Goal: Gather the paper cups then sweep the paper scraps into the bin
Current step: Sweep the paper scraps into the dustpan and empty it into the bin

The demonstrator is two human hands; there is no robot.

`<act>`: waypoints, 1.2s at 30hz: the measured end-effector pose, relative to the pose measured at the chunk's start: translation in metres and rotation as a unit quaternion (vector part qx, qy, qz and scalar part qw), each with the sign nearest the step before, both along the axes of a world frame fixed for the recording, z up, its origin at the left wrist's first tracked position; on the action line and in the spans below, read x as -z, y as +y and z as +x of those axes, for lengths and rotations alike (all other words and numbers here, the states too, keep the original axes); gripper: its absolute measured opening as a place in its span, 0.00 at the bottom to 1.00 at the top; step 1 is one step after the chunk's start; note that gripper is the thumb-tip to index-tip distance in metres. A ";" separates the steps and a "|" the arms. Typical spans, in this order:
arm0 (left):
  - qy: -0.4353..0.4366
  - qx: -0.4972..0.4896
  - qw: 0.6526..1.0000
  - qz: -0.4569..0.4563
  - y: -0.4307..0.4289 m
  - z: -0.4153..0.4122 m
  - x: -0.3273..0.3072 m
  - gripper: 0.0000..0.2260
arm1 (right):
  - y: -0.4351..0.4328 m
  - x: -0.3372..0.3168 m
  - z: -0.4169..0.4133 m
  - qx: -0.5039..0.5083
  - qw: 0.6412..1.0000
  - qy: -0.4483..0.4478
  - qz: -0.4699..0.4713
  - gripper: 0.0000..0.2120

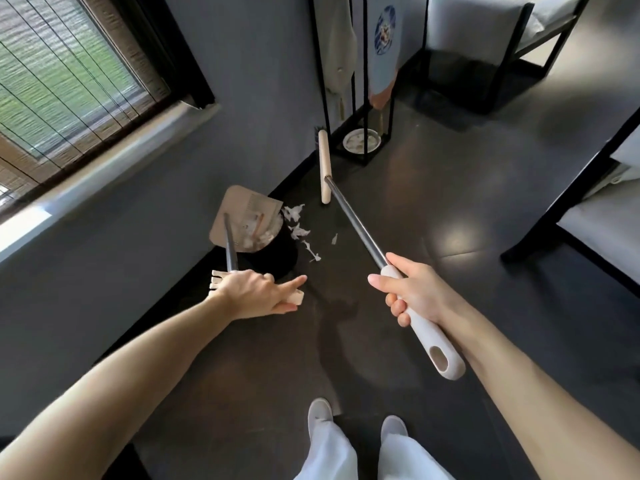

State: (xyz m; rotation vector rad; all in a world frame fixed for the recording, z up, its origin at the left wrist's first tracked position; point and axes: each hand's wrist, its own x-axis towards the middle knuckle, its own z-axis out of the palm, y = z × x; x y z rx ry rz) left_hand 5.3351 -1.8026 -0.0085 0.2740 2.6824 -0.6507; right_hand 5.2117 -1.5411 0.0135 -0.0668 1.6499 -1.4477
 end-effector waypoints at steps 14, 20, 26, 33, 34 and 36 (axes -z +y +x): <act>0.230 0.042 0.969 0.080 -0.019 0.012 -0.062 0.32 | -0.012 -0.015 -0.010 0.001 1.000 -0.002 -0.014 0.38; 0.236 -0.112 0.965 0.035 0.003 0.028 -0.091 0.34 | -0.007 -0.027 -0.006 -0.026 0.999 0.003 -0.039 0.39; 0.300 -0.348 0.877 0.142 0.030 0.067 -0.131 0.34 | 0.009 -0.033 0.003 -0.052 0.998 0.001 -0.032 0.40; 0.516 -0.489 0.612 0.347 0.055 0.135 -0.157 0.28 | 0.037 -0.029 0.046 -0.099 0.995 -0.010 0.015 0.38; 0.517 -0.509 0.577 0.377 0.059 0.151 -0.153 0.30 | 0.045 -0.027 0.057 -0.106 0.994 -0.013 0.024 0.38; 0.499 -0.546 0.543 0.398 0.073 0.183 -0.136 0.36 | 0.062 -0.020 0.081 -0.122 0.992 -0.011 0.042 0.37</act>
